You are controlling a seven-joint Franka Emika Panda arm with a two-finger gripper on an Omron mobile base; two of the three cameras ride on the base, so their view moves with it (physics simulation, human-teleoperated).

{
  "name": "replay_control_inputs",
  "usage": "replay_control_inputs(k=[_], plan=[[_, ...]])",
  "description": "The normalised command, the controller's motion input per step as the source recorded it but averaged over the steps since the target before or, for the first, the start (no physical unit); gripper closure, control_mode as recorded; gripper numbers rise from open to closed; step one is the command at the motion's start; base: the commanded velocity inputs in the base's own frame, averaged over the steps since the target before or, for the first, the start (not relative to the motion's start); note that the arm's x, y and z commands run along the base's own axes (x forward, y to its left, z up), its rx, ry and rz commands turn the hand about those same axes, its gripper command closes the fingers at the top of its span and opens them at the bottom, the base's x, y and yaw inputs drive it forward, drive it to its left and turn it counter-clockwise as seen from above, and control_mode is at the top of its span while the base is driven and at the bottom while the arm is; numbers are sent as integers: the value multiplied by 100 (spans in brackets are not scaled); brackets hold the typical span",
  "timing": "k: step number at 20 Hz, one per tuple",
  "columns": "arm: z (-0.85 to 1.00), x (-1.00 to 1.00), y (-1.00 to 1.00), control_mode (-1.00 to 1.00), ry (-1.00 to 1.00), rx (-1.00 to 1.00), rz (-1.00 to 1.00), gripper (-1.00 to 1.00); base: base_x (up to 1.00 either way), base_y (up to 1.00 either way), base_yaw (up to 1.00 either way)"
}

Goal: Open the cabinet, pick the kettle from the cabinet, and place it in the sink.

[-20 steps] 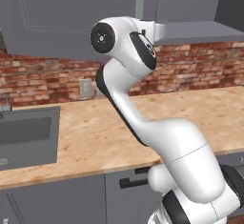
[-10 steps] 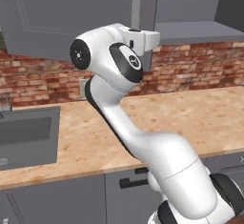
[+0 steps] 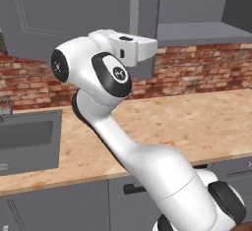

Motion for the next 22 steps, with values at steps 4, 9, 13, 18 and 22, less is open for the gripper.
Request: replay_control_inputs(k=[4, 9, 13, 18, 22], plan=[[0, -43, 56, -100, -6, -1, -3, 100, 0, 0, 0], [0, -42, 59, -100, -8, -2, 0, 100, 0, 0, 0], [0, -37, 62, -100, -5, -2, 0, 100, 0, 0, 0], [0, -28, 62, -100, -1, -2, 0, 100, 0, 0, 0], [-2, -12, 49, -100, 0, 0, 0, 100, 0, 0, 0]])
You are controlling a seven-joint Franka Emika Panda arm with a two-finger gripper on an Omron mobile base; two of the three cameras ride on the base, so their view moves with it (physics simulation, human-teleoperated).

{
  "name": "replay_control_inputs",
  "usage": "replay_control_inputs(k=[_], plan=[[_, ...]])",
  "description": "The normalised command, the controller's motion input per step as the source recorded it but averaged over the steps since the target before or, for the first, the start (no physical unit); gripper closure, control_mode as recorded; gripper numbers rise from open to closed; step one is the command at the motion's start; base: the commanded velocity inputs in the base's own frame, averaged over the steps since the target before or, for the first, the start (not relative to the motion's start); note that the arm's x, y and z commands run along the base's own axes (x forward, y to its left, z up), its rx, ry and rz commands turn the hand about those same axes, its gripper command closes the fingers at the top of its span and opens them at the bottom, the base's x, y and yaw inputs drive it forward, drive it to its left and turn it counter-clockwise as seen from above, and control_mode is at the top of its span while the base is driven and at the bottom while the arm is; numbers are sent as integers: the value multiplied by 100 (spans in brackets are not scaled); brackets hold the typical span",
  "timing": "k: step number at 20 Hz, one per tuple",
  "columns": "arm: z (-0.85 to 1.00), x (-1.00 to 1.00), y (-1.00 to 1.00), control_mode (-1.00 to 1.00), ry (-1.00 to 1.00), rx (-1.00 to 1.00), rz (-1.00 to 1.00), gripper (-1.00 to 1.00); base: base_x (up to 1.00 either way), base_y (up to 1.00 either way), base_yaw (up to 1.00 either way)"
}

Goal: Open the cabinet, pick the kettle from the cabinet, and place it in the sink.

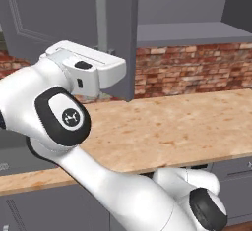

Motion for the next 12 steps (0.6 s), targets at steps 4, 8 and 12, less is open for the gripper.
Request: replay_control_inputs(k=[4, 8, 12], plan=[[-15, -7, 51, -100, 1, 0, 0, -100, 0, 0, 0], [-21, -17, 23, -100, 2, 15, 1, -100, 0, 0, 0], [-24, -44, 10, -100, -3, 25, 5, -100, 0, 0, 0]])
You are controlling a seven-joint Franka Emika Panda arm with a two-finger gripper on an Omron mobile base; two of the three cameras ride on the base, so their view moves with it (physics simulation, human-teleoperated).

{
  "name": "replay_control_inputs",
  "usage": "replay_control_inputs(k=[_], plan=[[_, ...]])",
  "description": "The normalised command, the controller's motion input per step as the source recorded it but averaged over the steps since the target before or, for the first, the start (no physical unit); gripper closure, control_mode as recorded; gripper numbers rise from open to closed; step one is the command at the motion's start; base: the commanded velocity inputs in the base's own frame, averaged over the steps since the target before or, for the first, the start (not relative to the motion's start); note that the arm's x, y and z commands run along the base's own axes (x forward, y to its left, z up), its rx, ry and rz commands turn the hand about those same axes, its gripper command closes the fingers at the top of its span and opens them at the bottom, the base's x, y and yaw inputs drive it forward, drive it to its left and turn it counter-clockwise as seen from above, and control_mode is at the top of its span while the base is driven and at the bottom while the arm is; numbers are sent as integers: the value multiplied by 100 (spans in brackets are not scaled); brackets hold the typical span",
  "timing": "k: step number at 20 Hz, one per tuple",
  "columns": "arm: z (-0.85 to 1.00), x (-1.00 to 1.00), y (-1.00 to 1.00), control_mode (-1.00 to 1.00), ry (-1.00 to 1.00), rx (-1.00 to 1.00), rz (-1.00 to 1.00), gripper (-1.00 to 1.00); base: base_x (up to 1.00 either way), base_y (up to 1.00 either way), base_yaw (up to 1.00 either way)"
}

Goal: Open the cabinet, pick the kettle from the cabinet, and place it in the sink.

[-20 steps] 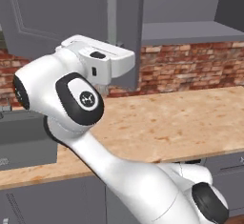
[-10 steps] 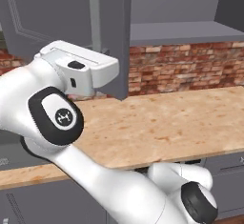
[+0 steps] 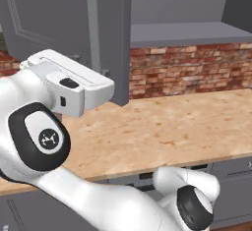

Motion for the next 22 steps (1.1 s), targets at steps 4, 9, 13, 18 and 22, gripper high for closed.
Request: replay_control_inputs(k=[4, 9, 13, 18, 22], plan=[[-28, -27, 3, -100, -1, 40, 14, -100, 0, 0, 0], [-4, -24, -1, -100, -1, 34, 32, -100, 0, 0, 0], [0, -36, -23, -100, -7, 30, 54, -100, 0, 0, 0], [0, -25, -30, -100, -4, 20, 57, -100, 0, 0, 0], [-9, -2, -35, -100, 0, 9, 49, -100, 0, 0, 0]])
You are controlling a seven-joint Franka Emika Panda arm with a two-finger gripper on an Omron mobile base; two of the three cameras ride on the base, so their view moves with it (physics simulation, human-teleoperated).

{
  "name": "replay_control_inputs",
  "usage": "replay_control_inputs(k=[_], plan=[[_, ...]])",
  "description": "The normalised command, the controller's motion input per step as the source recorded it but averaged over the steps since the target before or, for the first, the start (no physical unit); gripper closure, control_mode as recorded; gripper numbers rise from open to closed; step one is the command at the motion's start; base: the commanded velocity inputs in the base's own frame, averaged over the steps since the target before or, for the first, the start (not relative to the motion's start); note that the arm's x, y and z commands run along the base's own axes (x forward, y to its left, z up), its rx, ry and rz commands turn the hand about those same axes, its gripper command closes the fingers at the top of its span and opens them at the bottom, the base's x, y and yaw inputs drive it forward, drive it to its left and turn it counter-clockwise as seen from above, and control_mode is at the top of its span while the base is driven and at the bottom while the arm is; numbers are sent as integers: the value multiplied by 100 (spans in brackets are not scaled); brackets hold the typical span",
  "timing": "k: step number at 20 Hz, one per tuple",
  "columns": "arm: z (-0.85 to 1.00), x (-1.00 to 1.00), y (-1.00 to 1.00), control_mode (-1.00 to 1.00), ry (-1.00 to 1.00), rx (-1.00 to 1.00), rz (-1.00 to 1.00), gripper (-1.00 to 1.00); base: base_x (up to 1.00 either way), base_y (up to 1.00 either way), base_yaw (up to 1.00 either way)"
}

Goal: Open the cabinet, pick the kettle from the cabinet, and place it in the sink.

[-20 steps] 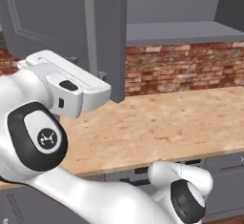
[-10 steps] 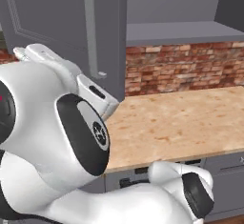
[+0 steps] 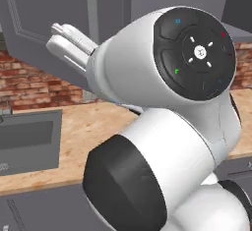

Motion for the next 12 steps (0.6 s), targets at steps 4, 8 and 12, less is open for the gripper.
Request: replay_control_inputs(k=[4, 8, 12], plan=[[-17, 11, -39, -100, 0, 3, 40, -100, 0, 0, 0], [-15, 6, -41, -100, 0, 5, 39, -100, 0, 0, 0], [-10, 10, -42, -100, 0, 8, 34, -100, 0, 0, 0]])
